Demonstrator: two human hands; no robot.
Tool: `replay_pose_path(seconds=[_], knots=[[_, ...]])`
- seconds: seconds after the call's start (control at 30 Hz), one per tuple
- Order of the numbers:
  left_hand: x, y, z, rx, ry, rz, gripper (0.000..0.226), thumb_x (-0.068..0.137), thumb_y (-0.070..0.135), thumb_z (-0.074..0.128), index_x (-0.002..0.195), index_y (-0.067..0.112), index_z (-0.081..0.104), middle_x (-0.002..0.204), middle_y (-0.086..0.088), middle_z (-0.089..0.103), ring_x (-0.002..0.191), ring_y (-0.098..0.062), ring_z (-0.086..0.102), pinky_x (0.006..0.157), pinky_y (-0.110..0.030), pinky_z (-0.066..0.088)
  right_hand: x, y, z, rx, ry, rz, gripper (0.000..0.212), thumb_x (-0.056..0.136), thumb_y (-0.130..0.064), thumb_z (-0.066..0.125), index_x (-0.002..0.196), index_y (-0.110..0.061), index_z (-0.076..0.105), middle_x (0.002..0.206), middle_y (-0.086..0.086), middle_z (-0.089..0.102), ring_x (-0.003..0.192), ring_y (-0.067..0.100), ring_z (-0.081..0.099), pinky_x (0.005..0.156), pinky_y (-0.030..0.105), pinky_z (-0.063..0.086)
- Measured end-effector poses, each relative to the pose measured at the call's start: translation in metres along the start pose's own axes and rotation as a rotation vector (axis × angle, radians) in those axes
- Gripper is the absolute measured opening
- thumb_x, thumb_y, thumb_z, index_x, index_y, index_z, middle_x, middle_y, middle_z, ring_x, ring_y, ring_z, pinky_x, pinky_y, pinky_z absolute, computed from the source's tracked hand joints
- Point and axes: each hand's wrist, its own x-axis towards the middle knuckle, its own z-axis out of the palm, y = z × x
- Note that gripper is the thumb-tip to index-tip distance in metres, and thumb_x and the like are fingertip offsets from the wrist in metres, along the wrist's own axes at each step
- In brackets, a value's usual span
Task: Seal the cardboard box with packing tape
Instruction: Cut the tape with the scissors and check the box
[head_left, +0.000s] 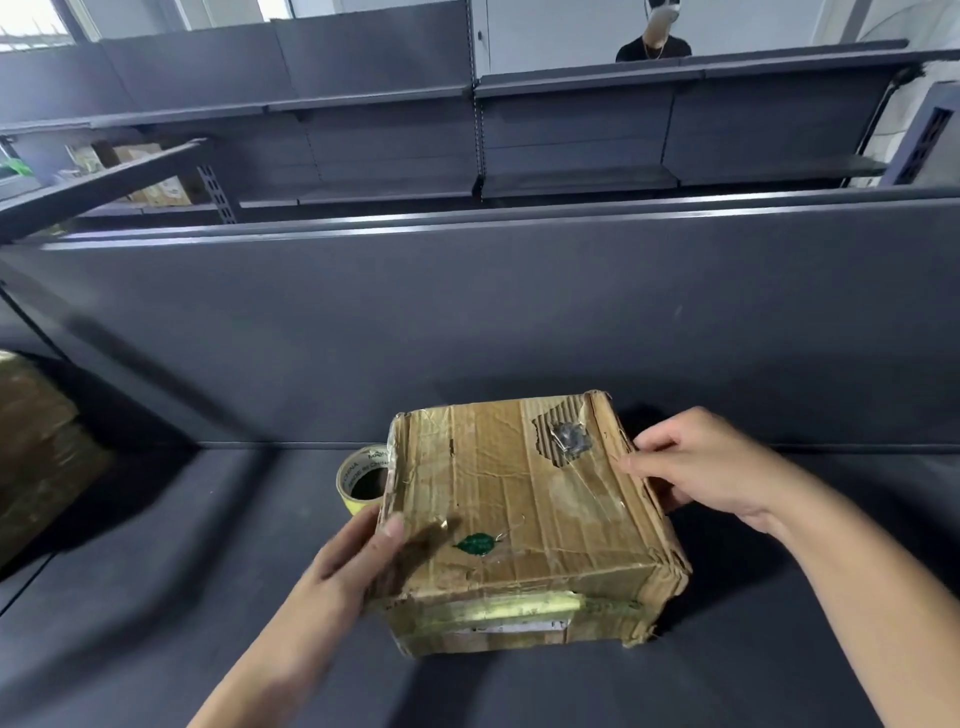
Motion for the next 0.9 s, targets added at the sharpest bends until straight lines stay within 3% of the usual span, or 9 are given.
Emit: replay_pose_path(seconds=[0.1, 0.2, 0.37, 0.43, 0.5, 0.6, 0.67, 0.8, 0.9], knots=[[0.013, 0.004, -0.003, 0.030, 0.111, 0.009, 0.024, 0.083, 0.036, 0.073, 0.096, 0.016, 0.080, 0.104, -0.014, 0.079, 0.088, -0.023, 0.071, 0.086, -0.040, 0.050, -0.007, -0.001, -0.003, 0.091, -0.008, 0.018, 0.018, 0.094, -0.008, 0.065, 0.083, -0.002, 0.079, 0.088, 0.020, 0.076, 0.074, 0.020, 0.069, 0.058, 0.022, 0.055], [0.022, 0.001, -0.007, 0.149, 0.169, 0.083, 0.012, 0.094, 0.023, 0.073, 0.082, 0.021, 0.078, 0.083, -0.005, 0.075, 0.074, -0.017, 0.065, 0.073, -0.034, 0.046, -0.008, -0.001, 0.000, 0.056, 0.038, 0.004, 0.017, 0.094, -0.009, 0.067, 0.085, -0.006, 0.080, 0.087, 0.014, 0.078, 0.075, 0.017, 0.069, 0.055, 0.017, 0.052], [0.026, -0.003, -0.003, 0.284, 0.243, 0.164, 0.030, 0.101, 0.014, 0.061, 0.078, 0.027, 0.075, 0.073, 0.006, 0.073, 0.066, -0.008, 0.062, 0.070, -0.033, 0.047, -0.003, 0.005, 0.005, -0.066, 0.130, -0.044, 0.021, 0.092, -0.014, 0.068, 0.076, -0.015, 0.081, 0.073, 0.002, 0.072, 0.069, 0.009, 0.058, 0.065, 0.026, 0.047], [0.028, -0.007, -0.003, 0.297, 0.256, 0.186, 0.030, 0.102, 0.015, 0.061, 0.079, 0.029, 0.074, 0.073, 0.006, 0.073, 0.066, -0.008, 0.061, 0.071, -0.035, 0.047, -0.002, 0.008, 0.006, -0.044, 0.142, -0.038, 0.015, 0.093, -0.022, 0.070, 0.085, -0.020, 0.083, 0.085, -0.012, 0.075, 0.080, 0.003, 0.064, 0.075, 0.026, 0.047], [0.028, -0.009, -0.002, 0.310, 0.271, 0.197, 0.029, 0.103, 0.017, 0.060, 0.080, 0.030, 0.074, 0.073, 0.004, 0.072, 0.068, -0.011, 0.060, 0.072, -0.036, 0.047, -0.004, 0.011, 0.008, 0.098, 0.121, -0.018, 0.015, 0.093, -0.030, 0.070, 0.096, -0.021, 0.081, 0.096, -0.009, 0.078, 0.094, 0.004, 0.068, 0.082, 0.027, 0.050], [0.029, -0.010, -0.002, 0.315, 0.278, 0.193, 0.028, 0.103, 0.019, 0.061, 0.080, 0.030, 0.073, 0.073, 0.003, 0.072, 0.069, -0.013, 0.059, 0.071, -0.036, 0.047, -0.007, 0.017, 0.014, 0.377, 0.063, 0.057, 0.022, 0.087, -0.031, 0.072, 0.100, -0.014, 0.078, 0.098, 0.002, 0.079, 0.097, 0.015, 0.071, 0.075, 0.026, 0.055], [0.029, -0.010, -0.001, 0.322, 0.277, 0.192, 0.027, 0.103, 0.019, 0.060, 0.081, 0.029, 0.073, 0.075, 0.001, 0.072, 0.071, -0.015, 0.060, 0.072, -0.037, 0.047, -0.008, 0.022, 0.020, 0.413, 0.074, 0.066, 0.029, 0.081, -0.034, 0.076, 0.100, -0.012, 0.077, 0.097, 0.003, 0.079, 0.099, 0.018, 0.071, 0.084, 0.030, 0.054], [0.029, -0.011, -0.001, 0.325, 0.281, 0.192, 0.027, 0.103, 0.020, 0.060, 0.081, 0.029, 0.073, 0.074, 0.000, 0.072, 0.068, -0.014, 0.059, 0.070, -0.035, 0.047, -0.011, 0.024, 0.029, 0.175, 0.293, -0.039, 0.018, 0.087, -0.032, 0.076, 0.097, -0.018, 0.078, 0.092, -0.008, 0.077, 0.090, 0.004, 0.068, 0.075, 0.016, 0.048], [0.029, -0.010, 0.000, 0.319, 0.286, 0.192, 0.028, 0.103, 0.020, 0.060, 0.080, 0.029, 0.074, 0.073, 0.002, 0.072, 0.068, -0.014, 0.059, 0.069, -0.034, 0.047, -0.015, 0.026, 0.036, -0.044, 0.427, -0.129, 0.019, 0.089, -0.038, 0.073, 0.099, -0.022, 0.077, 0.094, -0.014, 0.074, 0.091, 0.000, 0.065, 0.075, 0.021, 0.047]])
